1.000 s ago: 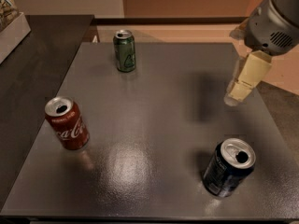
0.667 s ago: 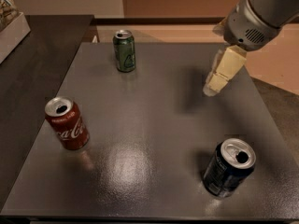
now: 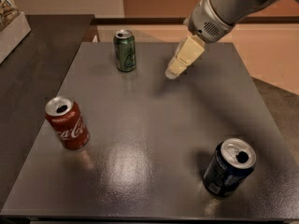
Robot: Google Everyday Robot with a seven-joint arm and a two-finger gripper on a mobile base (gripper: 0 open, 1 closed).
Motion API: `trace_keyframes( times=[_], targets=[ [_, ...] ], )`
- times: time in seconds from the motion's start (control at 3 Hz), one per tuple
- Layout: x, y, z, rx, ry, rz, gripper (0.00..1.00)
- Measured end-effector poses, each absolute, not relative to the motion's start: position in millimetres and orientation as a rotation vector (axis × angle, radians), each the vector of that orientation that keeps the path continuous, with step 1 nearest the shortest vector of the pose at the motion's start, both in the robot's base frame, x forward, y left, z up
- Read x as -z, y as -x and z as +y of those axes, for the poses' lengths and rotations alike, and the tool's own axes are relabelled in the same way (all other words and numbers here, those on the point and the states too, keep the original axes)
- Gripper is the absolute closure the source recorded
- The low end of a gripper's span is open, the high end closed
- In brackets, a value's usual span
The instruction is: Move green can near coke can
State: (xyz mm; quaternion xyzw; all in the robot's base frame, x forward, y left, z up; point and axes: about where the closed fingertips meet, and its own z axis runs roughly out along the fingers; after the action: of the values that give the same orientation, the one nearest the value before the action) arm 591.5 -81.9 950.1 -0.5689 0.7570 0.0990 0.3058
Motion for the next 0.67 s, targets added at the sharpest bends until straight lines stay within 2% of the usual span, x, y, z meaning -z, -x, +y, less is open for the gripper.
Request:
trace_keyframes(
  times=[0.67],
  targets=[
    [-941.0, -632.9, -14.6, -0.338, 1.46, 1.938, 0.0]
  ],
)
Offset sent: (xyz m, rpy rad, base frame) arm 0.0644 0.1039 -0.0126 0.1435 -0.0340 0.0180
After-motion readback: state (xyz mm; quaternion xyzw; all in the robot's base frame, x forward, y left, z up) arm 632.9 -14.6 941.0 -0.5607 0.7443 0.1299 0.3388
